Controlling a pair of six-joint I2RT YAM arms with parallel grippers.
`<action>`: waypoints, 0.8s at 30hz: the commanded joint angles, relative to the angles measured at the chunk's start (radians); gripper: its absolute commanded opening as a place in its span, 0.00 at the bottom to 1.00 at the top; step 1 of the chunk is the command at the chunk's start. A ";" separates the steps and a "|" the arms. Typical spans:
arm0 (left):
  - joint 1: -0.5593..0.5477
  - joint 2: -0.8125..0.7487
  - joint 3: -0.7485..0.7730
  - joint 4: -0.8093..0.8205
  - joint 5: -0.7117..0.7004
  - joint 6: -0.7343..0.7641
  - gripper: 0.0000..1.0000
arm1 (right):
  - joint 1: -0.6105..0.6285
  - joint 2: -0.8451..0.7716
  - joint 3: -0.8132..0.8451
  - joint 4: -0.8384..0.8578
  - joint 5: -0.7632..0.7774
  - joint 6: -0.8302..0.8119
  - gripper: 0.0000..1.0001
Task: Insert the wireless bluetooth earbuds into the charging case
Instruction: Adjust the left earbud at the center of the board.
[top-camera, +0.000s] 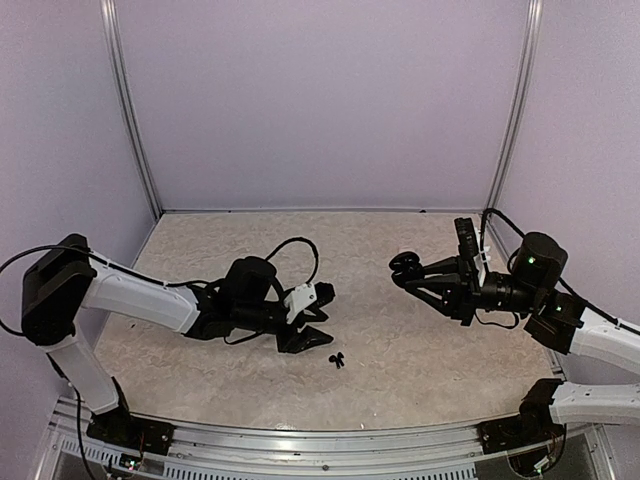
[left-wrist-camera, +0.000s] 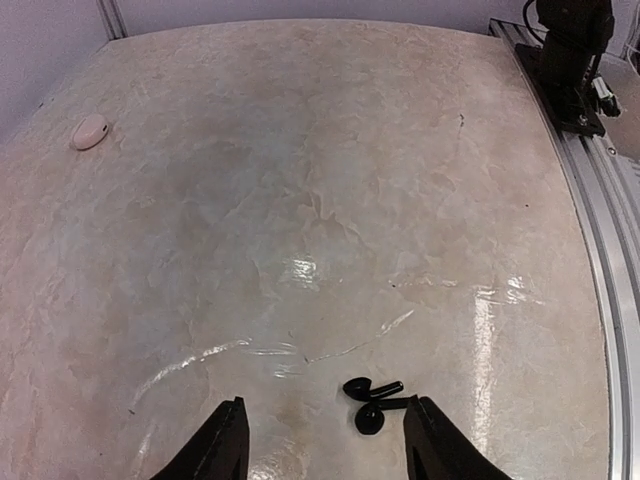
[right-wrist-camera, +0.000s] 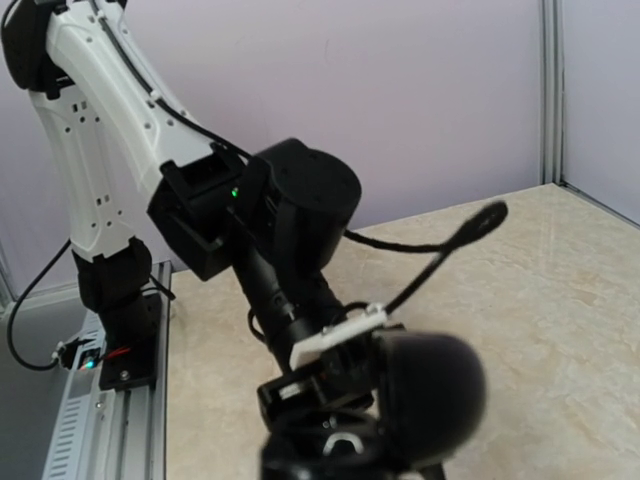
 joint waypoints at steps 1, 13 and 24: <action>0.005 0.036 -0.019 0.013 0.078 0.032 0.53 | -0.012 -0.014 0.023 0.019 -0.005 0.001 0.00; 0.005 0.181 0.061 -0.044 0.094 0.082 0.46 | -0.012 -0.016 0.013 0.019 -0.001 0.006 0.00; 0.005 0.233 0.102 -0.099 0.116 0.122 0.43 | -0.014 -0.009 0.019 0.012 -0.001 -0.005 0.00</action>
